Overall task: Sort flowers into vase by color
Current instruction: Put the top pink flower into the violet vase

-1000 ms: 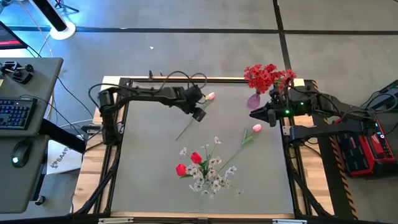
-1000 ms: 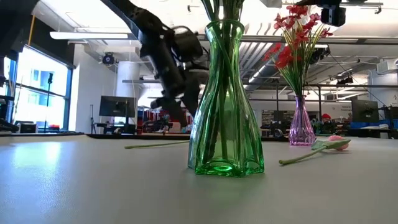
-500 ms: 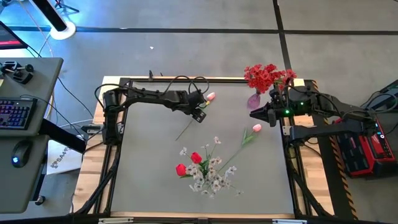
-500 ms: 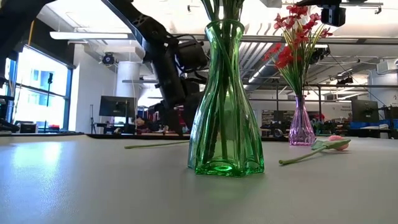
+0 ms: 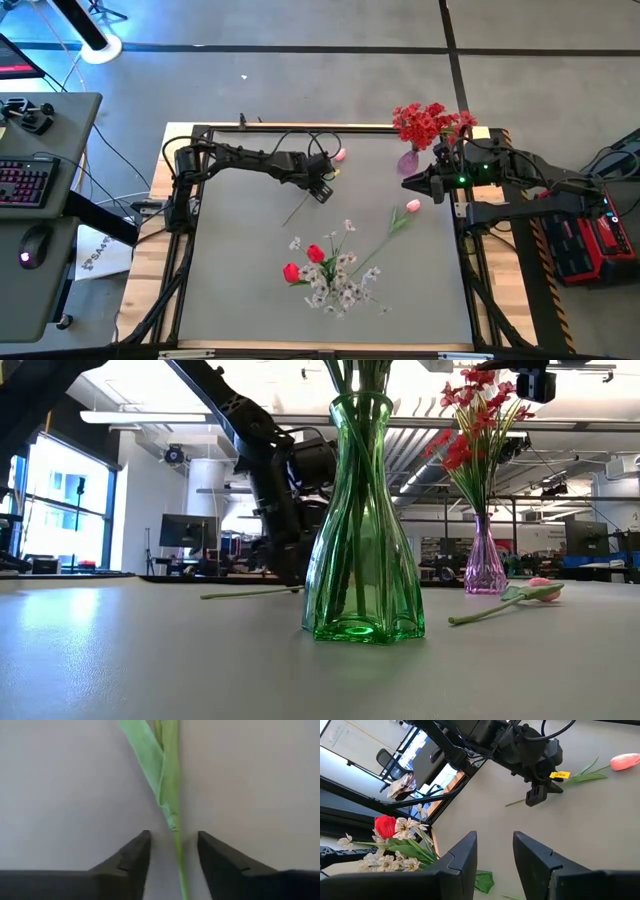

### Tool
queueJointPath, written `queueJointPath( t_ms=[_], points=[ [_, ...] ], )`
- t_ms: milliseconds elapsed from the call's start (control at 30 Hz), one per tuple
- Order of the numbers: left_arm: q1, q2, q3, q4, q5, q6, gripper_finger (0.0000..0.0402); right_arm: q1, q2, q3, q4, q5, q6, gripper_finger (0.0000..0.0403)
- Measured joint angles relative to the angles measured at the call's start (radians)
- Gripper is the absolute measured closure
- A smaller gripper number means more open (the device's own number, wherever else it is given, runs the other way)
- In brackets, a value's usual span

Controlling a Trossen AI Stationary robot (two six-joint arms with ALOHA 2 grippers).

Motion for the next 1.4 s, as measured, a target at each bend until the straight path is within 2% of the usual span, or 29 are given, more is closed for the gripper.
queueJointPath(
  t_ms=[133,267,467,700,867,967,1100,1267,1400],
  points=[
    [0.001,-0.001,-0.001,0.002,0.016,-0.001,0.0326,0.000,0.000,0.000,0.000,0.013,0.000,0.0288],
    [0.019,-0.007,-0.001,-0.001,0.110,0.003,0.0392,0.000,0.000,0.000,0.000,0.022,0.000,0.0288],
    [0.031,-0.093,-0.011,-0.053,0.170,0.005,0.0397,0.000,0.000,0.000,0.000,0.022,0.017,0.0288],
    [0.043,-0.291,-0.006,0.006,0.146,0.078,0.0400,0.000,0.000,0.000,0.001,0.021,0.021,0.0288],
    [0.030,-0.441,-0.004,0.107,0.145,0.189,0.0401,0.000,0.000,0.000,0.003,0.022,0.018,0.0288],
    [0.027,-0.501,-0.004,0.190,0.148,0.224,0.0401,0.000,0.000,0.000,0.030,0.029,0.008,0.0288],
    [0.027,-0.538,-0.001,0.370,0.227,0.260,0.0401,0.000,0.000,0.000,0.171,0.032,-0.055,0.0288],
    [0.028,-0.497,-0.004,0.576,0.333,0.252,0.0401,0.001,0.001,0.000,0.376,0.044,-0.144,0.0288],
    [0.011,-0.481,-0.003,0.779,0.380,0.252,0.0401,0.023,-0.003,0.000,0.435,0.029,-0.204,0.0288]
  ],
)
